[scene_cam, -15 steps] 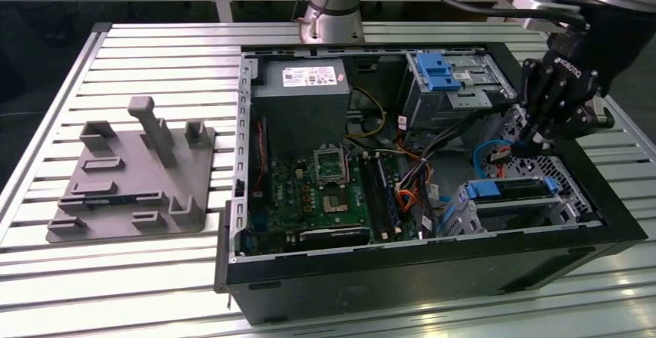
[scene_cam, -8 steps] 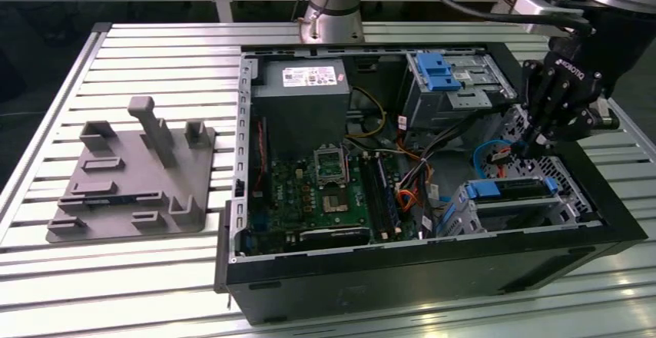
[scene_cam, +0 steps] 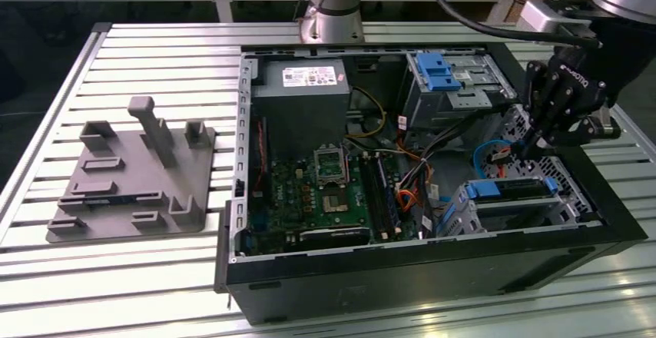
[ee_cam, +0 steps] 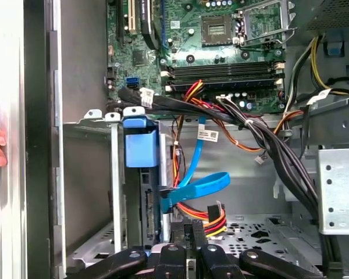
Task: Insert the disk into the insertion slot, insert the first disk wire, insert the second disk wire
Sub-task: 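Insert the first disk wire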
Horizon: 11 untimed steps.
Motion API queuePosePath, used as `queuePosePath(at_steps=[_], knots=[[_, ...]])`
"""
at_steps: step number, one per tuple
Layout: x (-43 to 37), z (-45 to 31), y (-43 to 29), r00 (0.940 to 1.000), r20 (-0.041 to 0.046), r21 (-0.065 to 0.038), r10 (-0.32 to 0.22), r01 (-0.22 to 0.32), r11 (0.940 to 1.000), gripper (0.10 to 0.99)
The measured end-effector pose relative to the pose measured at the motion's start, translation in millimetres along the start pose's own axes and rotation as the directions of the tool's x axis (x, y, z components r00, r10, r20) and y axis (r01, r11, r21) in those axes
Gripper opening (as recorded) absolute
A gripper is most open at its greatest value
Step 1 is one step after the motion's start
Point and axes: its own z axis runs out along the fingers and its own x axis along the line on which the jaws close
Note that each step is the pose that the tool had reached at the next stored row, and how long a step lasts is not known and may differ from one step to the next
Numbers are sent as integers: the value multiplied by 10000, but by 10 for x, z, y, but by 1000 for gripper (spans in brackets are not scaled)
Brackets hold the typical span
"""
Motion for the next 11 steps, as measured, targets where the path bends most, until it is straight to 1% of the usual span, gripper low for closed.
queuePosePath(at_steps=[6, 11], knots=[[114, 11, -6, 9992, 403, -19, -18, 18, 10000, 161], [195, 19, -5, 9971, 754, -34, -33, 35, 10000, 161]])
